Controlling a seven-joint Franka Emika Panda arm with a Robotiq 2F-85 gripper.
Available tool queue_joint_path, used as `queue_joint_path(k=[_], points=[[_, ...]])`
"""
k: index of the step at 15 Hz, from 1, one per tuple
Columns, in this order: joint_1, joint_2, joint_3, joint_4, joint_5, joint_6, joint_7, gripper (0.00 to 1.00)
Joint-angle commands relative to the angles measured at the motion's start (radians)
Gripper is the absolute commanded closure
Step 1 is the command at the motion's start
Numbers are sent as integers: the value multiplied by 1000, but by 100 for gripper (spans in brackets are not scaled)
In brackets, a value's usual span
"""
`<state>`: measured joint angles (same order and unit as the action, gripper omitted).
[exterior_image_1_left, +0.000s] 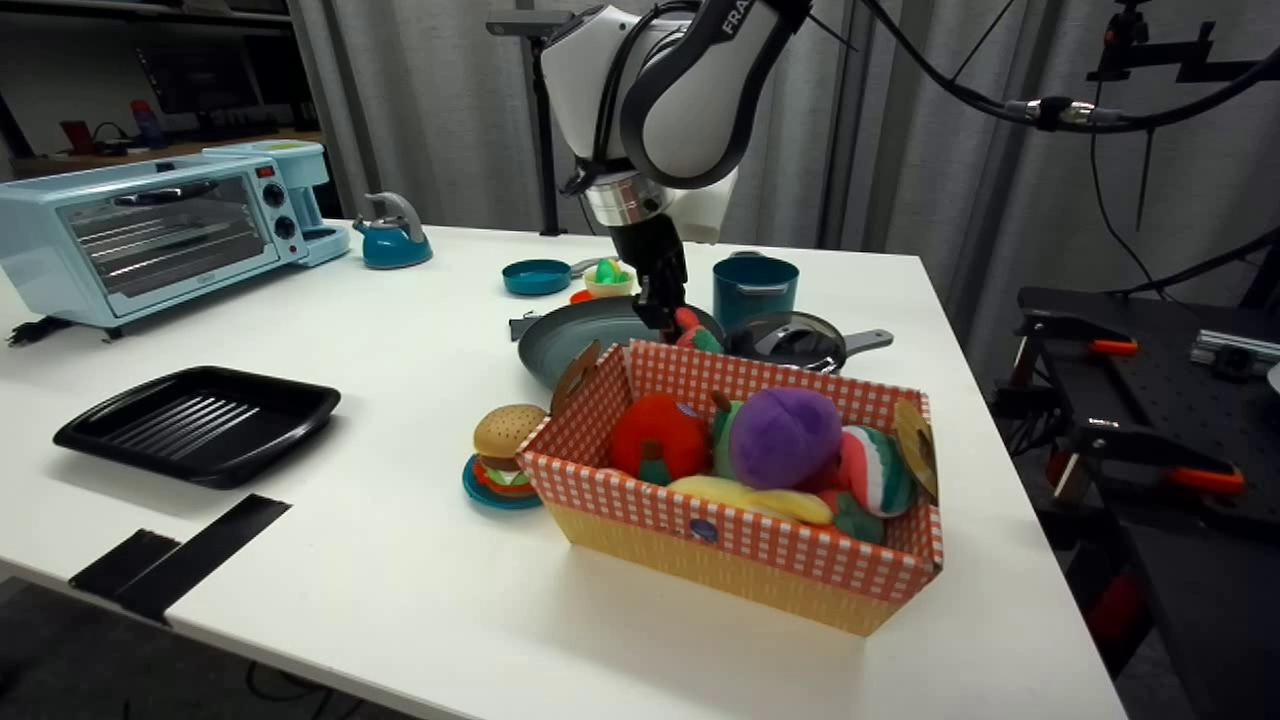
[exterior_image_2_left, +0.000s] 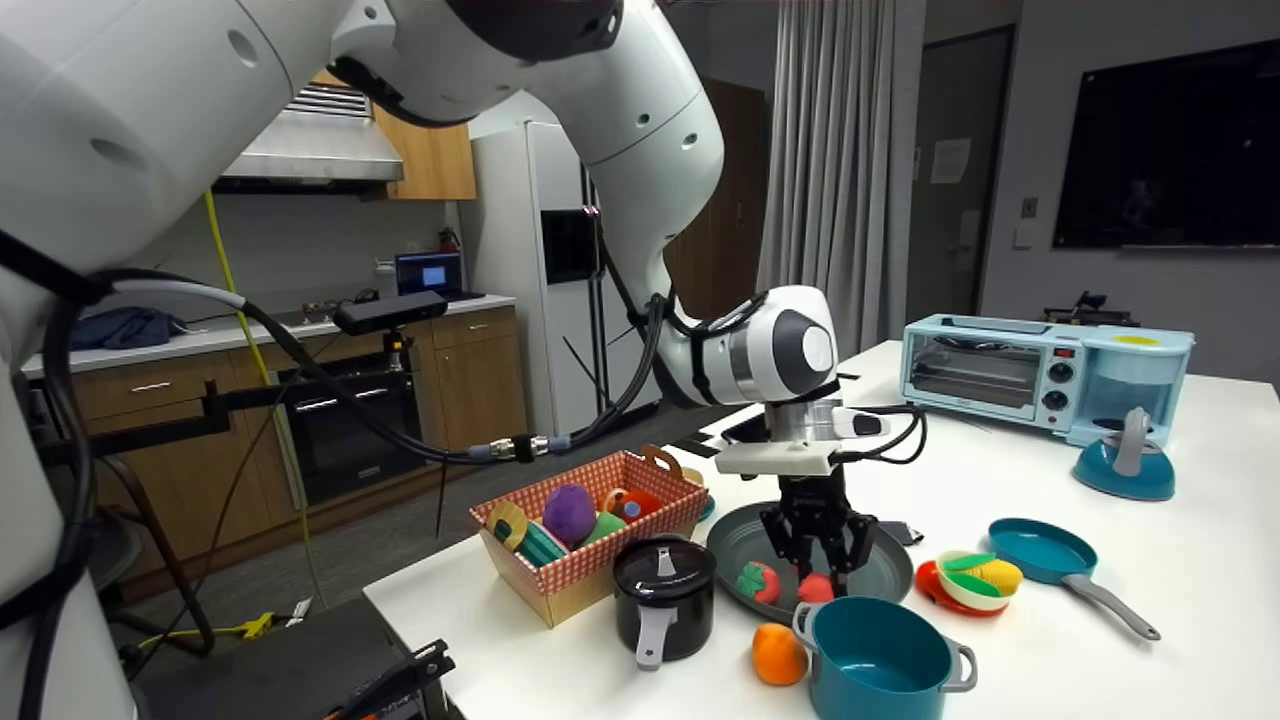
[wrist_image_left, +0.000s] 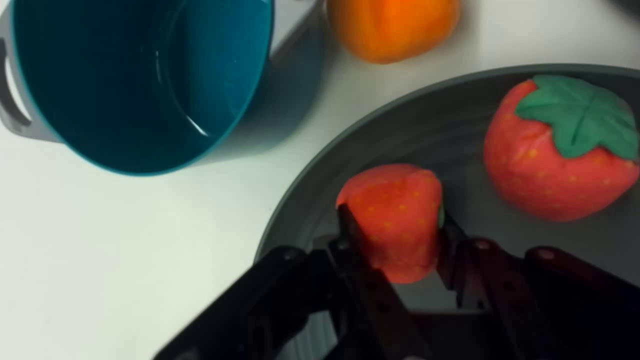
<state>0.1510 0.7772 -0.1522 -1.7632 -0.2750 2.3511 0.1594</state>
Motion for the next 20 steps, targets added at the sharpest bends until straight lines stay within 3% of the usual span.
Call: queue_joint_path(k=[1,3,4,11,15,20], points=[[-4,-2,-8,8,-28,-39,-3,92],[13,-37,-6,-24,-37,-55,0,99],[22,-59,-3,-43,-44,-71,1,95],[117,-273,37,-144,-107,-191,63,96],[129,-387,109,-197,-87,-220,89,96],[122,-423,206,-248,-26,-160,108,96]])
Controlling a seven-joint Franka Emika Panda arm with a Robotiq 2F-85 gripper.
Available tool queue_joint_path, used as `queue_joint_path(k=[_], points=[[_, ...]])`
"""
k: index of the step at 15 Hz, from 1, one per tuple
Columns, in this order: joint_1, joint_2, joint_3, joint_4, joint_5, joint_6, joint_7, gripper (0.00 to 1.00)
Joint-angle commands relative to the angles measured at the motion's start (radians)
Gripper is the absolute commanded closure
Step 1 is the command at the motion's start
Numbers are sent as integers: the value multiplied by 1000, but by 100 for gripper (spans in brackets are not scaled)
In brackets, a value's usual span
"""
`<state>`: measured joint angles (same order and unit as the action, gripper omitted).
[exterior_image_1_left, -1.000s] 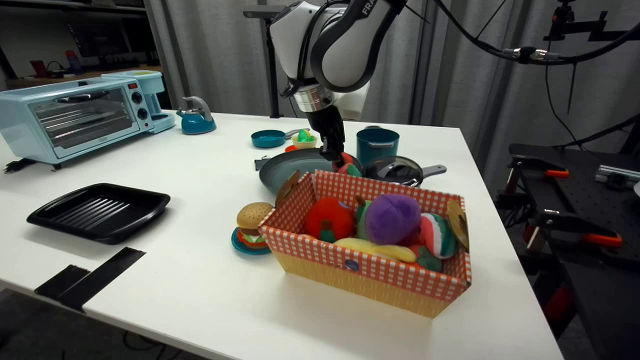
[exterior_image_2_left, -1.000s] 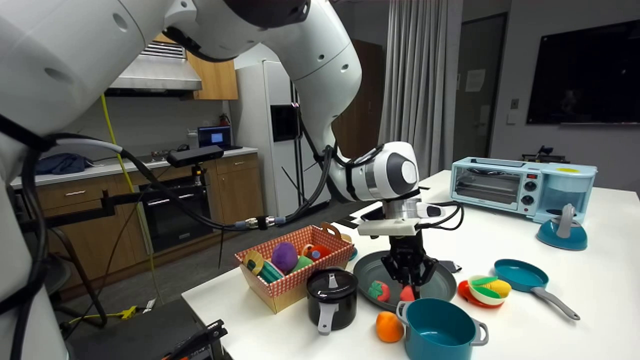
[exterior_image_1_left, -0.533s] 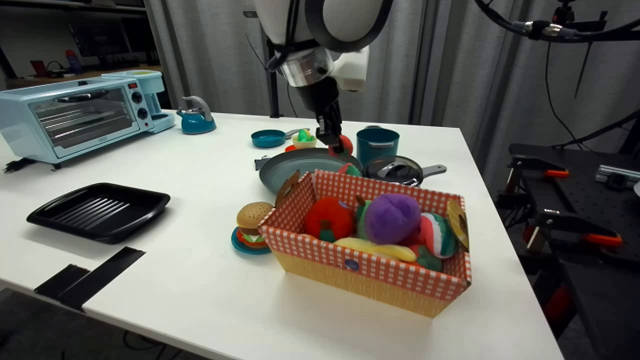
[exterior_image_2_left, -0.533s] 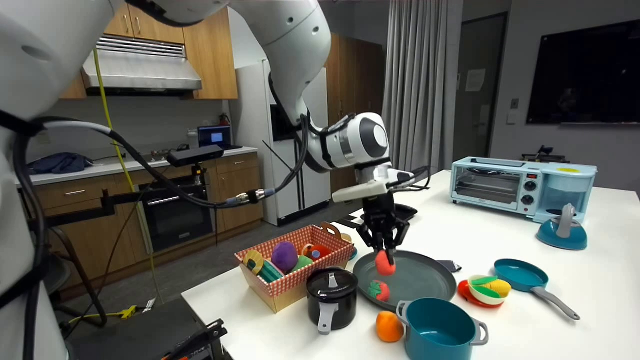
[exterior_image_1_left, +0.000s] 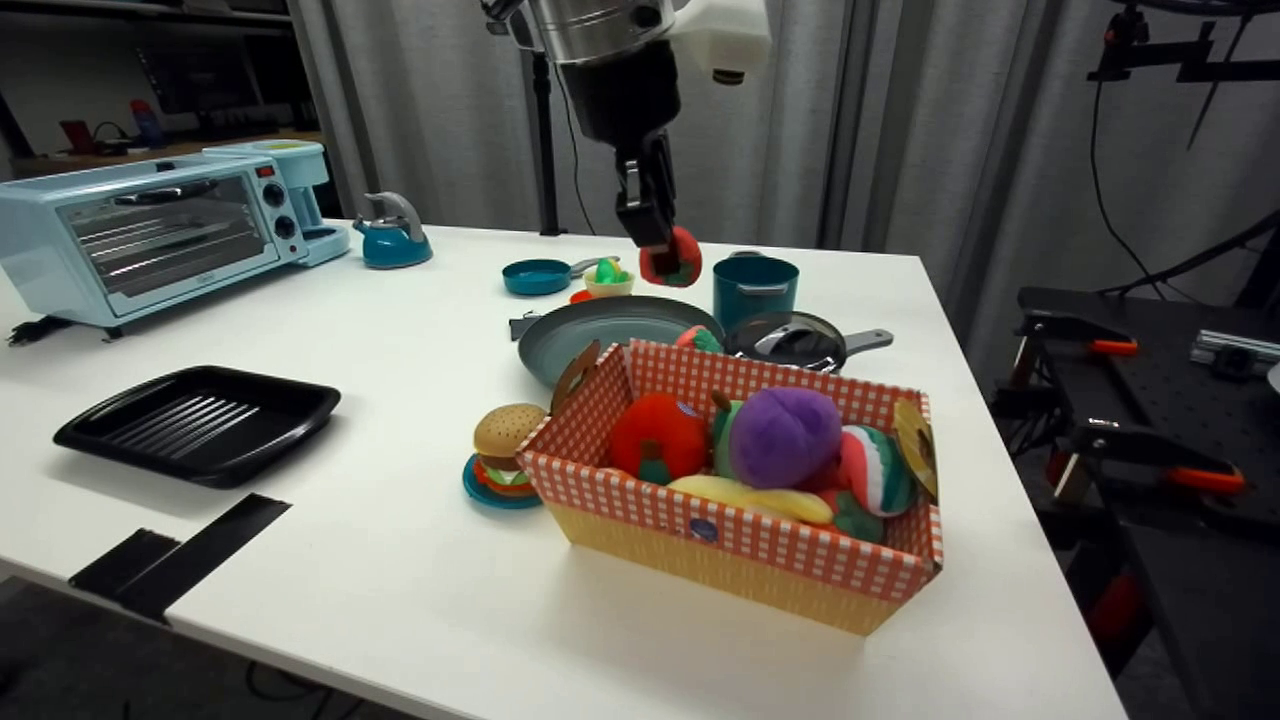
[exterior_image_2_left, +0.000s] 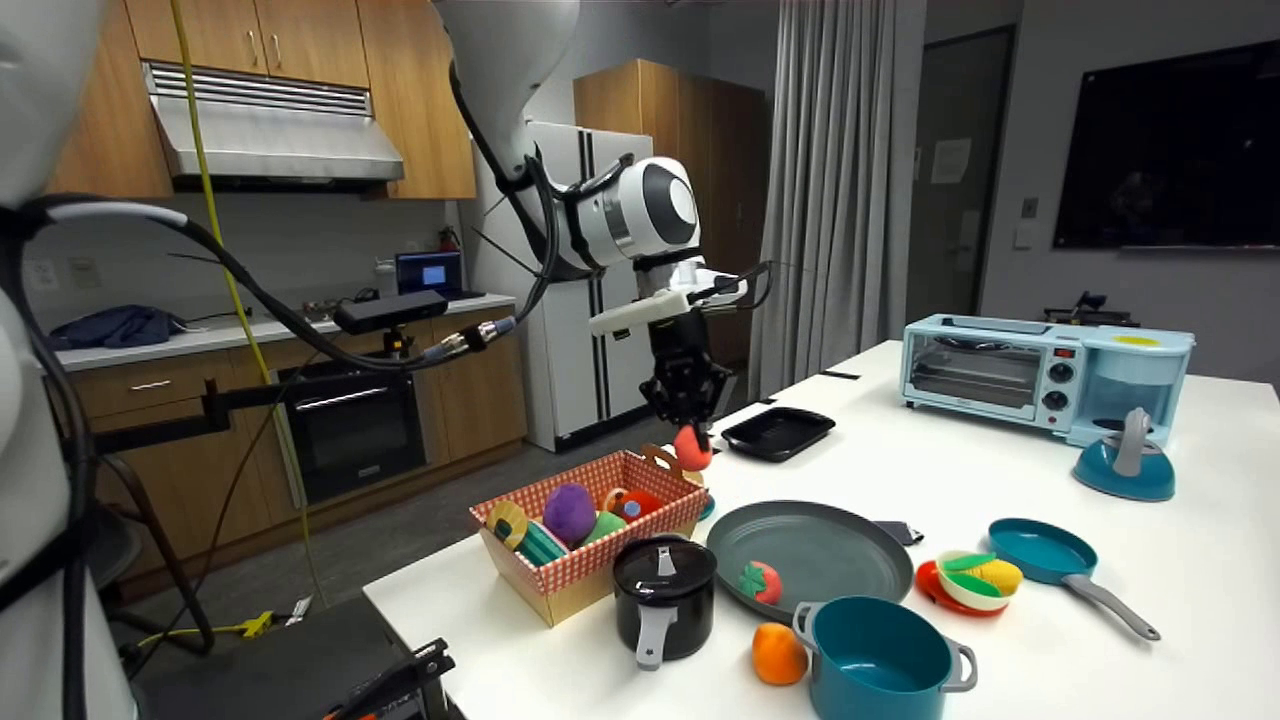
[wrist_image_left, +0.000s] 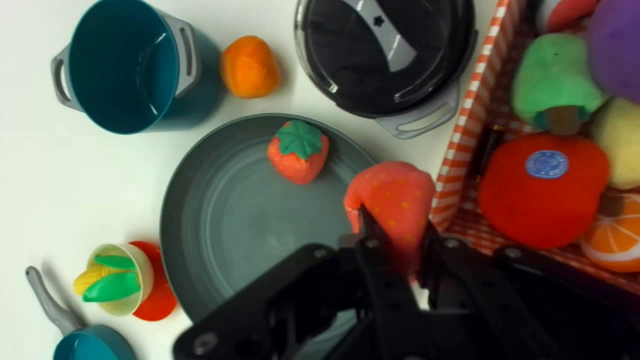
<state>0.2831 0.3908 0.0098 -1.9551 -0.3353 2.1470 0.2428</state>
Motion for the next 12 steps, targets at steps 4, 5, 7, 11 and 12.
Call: queue_joint_path(k=[4,5,7,11,12], points=[[-2,-20,93,-68,79,89,30,96],[3,-18,102,-73,85,95,32,96],[6,-16,117,-80,102,98,30,57],[9,-15,131,-85,116,100,32,27],[9,-15,132,-84,116,101,32,20]])
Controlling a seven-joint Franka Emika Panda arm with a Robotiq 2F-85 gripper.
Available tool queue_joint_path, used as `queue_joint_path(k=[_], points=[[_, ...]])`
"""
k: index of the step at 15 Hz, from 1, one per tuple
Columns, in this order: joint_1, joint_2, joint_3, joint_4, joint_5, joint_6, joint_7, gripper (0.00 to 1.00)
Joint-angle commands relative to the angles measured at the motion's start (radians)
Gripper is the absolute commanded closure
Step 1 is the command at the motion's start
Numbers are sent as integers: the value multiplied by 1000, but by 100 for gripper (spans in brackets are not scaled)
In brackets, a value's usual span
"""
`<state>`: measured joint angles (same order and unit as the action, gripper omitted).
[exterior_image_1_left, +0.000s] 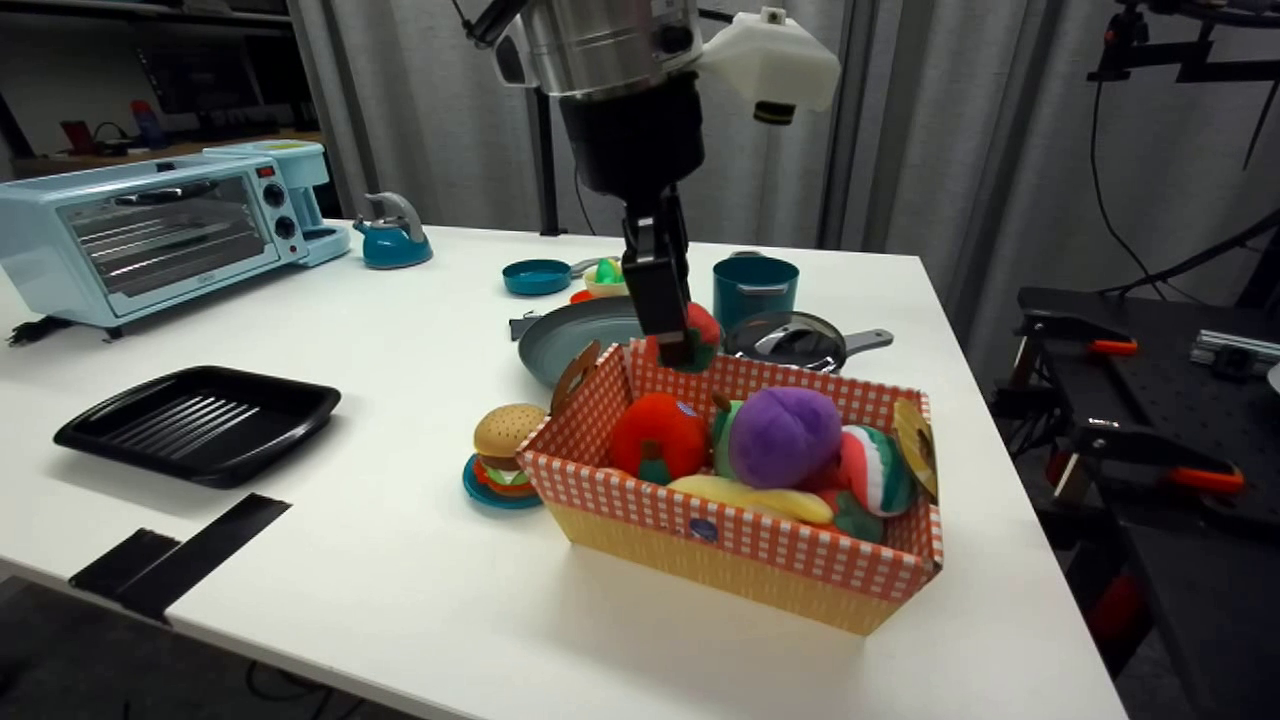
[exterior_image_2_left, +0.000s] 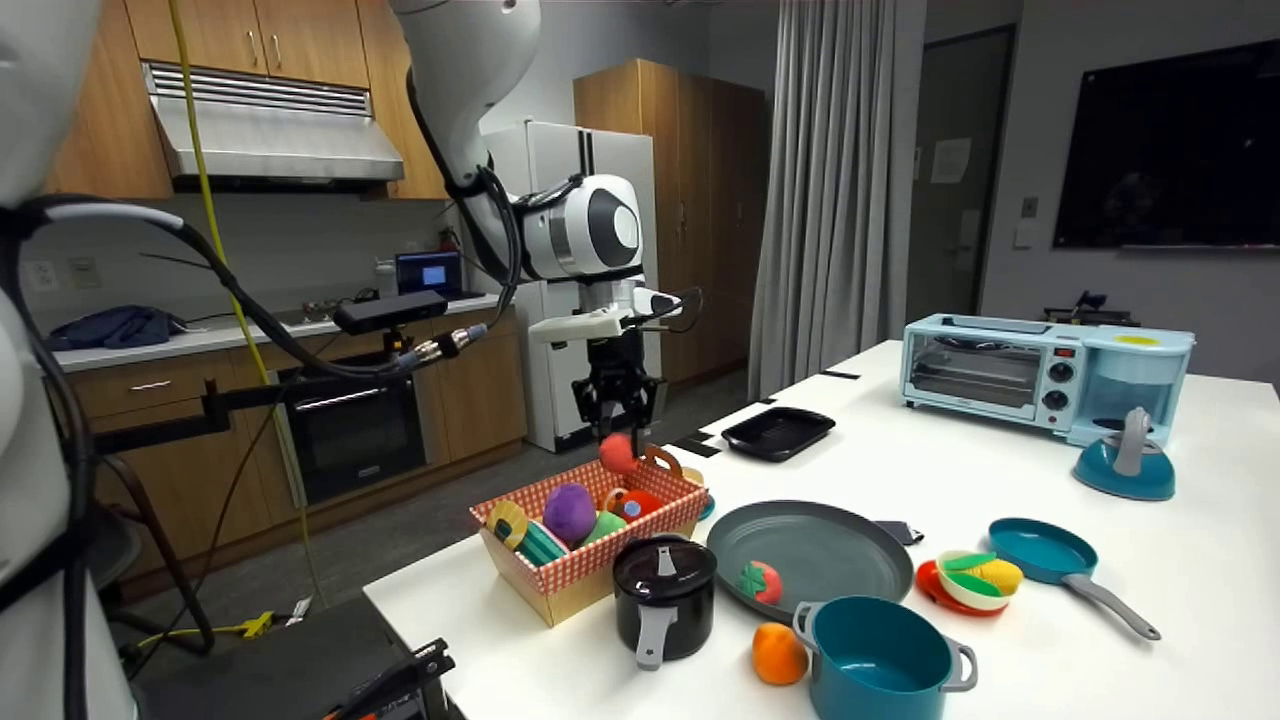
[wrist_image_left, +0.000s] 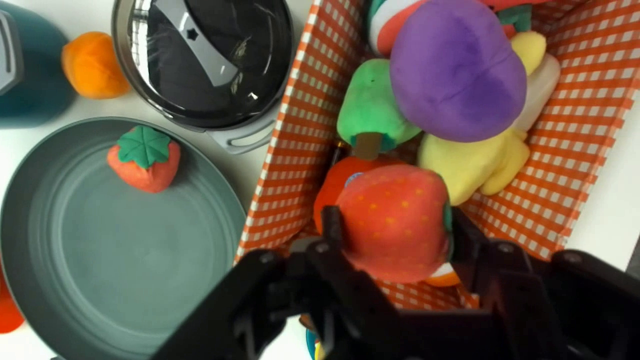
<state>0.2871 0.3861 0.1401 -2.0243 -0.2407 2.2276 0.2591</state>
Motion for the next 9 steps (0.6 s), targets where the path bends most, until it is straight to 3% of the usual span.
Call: queue_joint_path(k=[1,3,9], points=[[5,-8,2,-11,21,21,15,12],[4,-5,0,-5,21,25,15,0],[-17,-2,-32,4,12,68,24,0]])
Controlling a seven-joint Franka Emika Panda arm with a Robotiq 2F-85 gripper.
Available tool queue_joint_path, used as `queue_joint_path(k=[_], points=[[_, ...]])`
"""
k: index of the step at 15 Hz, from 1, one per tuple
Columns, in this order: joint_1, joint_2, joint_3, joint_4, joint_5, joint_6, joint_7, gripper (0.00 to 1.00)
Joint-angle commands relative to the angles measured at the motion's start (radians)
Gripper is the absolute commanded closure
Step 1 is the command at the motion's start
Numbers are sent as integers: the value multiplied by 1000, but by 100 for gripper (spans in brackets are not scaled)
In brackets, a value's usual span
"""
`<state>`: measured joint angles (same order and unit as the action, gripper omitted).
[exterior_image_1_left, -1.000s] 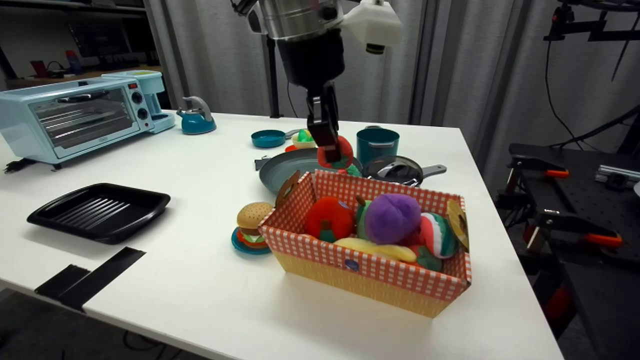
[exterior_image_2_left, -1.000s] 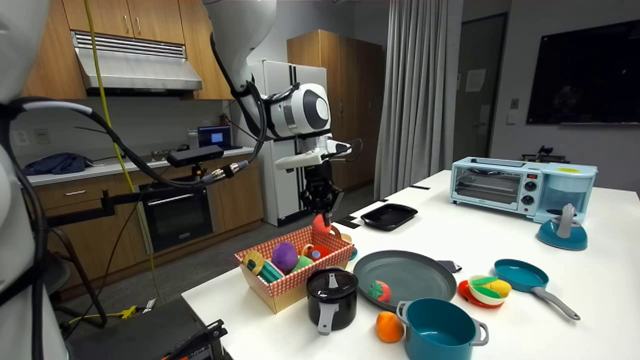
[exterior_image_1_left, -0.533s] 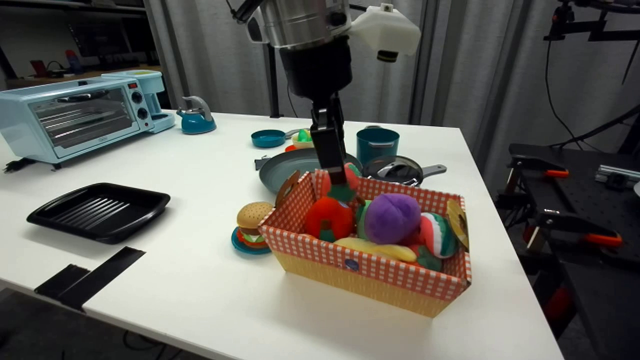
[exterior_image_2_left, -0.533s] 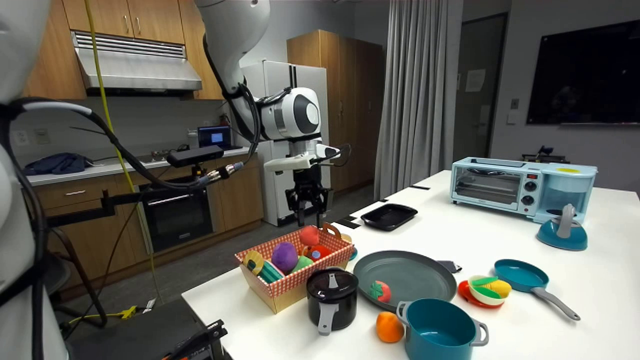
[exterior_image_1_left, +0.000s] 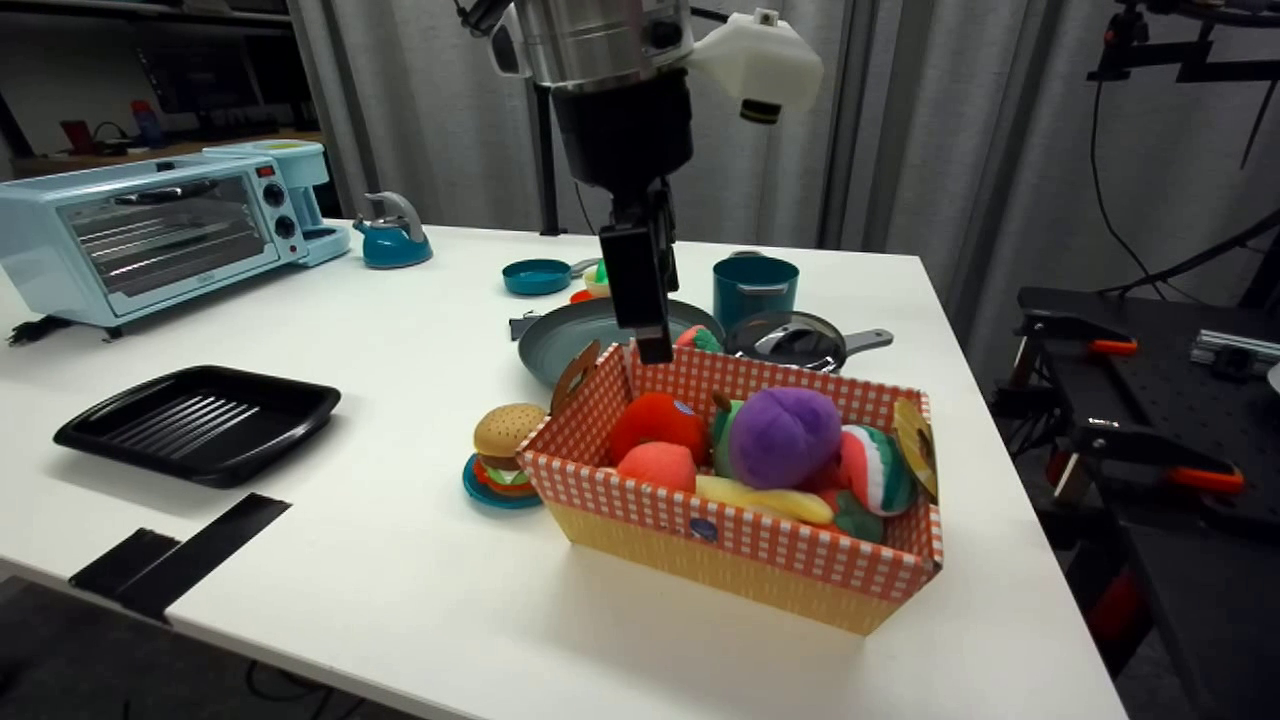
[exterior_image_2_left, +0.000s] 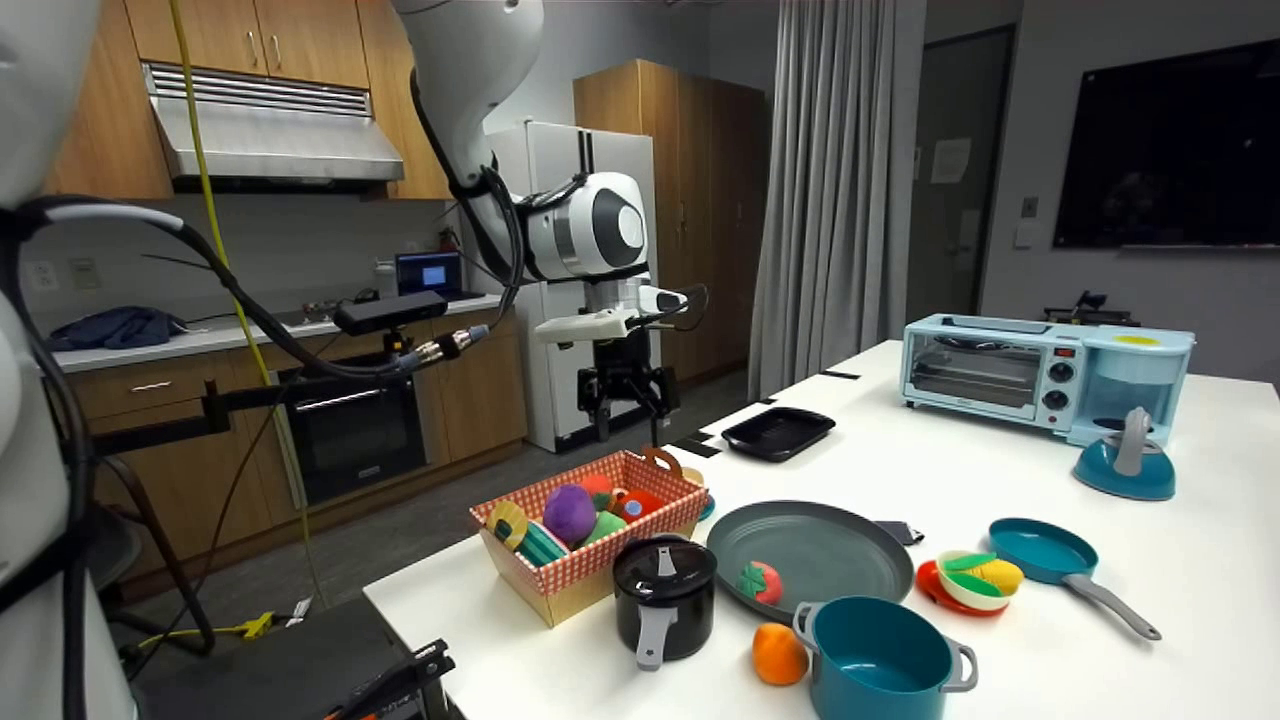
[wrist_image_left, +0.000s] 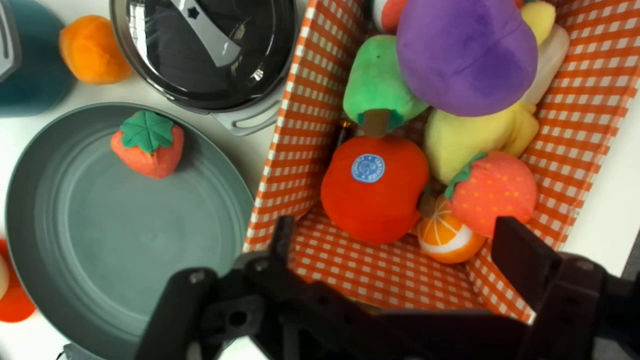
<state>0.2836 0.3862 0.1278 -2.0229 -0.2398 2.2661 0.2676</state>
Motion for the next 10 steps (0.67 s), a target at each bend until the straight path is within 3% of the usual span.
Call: queue_joint_path(k=[1,10], points=[[-20,-3,-32,2,7,39,17,0],[-90,-16,-137,-12,-24,57,11,0]])
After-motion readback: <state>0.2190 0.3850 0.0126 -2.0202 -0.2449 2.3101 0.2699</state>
